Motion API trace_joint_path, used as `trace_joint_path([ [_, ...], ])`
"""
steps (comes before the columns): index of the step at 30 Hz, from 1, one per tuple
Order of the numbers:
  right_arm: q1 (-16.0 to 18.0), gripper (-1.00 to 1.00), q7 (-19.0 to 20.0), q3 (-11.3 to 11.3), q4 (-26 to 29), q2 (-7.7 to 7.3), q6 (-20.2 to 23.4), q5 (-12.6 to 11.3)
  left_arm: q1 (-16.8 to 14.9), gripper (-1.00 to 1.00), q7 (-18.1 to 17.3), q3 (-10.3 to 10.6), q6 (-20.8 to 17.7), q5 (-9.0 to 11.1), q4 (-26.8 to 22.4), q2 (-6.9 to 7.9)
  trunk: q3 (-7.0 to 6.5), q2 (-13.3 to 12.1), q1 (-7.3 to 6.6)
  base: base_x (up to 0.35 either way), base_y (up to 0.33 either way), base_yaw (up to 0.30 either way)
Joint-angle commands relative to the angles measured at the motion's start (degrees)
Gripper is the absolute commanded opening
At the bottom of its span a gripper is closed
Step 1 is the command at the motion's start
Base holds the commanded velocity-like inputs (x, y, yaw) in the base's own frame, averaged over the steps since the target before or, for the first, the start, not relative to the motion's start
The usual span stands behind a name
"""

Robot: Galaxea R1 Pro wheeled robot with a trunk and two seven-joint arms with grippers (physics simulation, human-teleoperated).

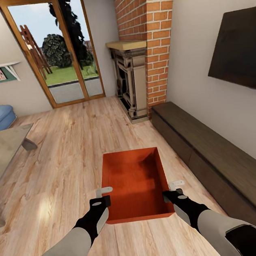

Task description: Move the two storage containers from the living room to the garage. In the garage, place one container on the floor and stack the other container on top of it (either order is fine).

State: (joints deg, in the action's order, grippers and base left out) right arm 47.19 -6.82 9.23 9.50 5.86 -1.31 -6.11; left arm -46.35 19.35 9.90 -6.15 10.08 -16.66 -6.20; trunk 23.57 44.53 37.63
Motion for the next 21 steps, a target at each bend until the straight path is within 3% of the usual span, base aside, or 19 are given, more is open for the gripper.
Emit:
trace_joint_path([
  [1,0.01,-1.00,-0.29,0.35,-0.21,0.03,-0.08,-1.31,-0.06,-1.00,0.86,-0.72,-0.13,-1.27,-0.30,0.00,-0.03,0.05,0.01,0.000,0.000,0.000],
  [7,0.01,-1.00,-0.29,0.35,-0.26,0.03,0.06,-1.34,-0.06,-1.00,0.94,-0.69,-0.02,0.78,-0.37,0.07,-0.56,0.05,0.01,0.000,0.000,0.000],
  [21,0.01,-1.00,-0.29,0.33,-0.27,-0.05,0.07,-1.36,-0.06,-1.00,0.95,-0.67,-0.01,1.08,-0.34,0.31,-1.81,0.05,0.01,0.000,0.000,0.000],
])
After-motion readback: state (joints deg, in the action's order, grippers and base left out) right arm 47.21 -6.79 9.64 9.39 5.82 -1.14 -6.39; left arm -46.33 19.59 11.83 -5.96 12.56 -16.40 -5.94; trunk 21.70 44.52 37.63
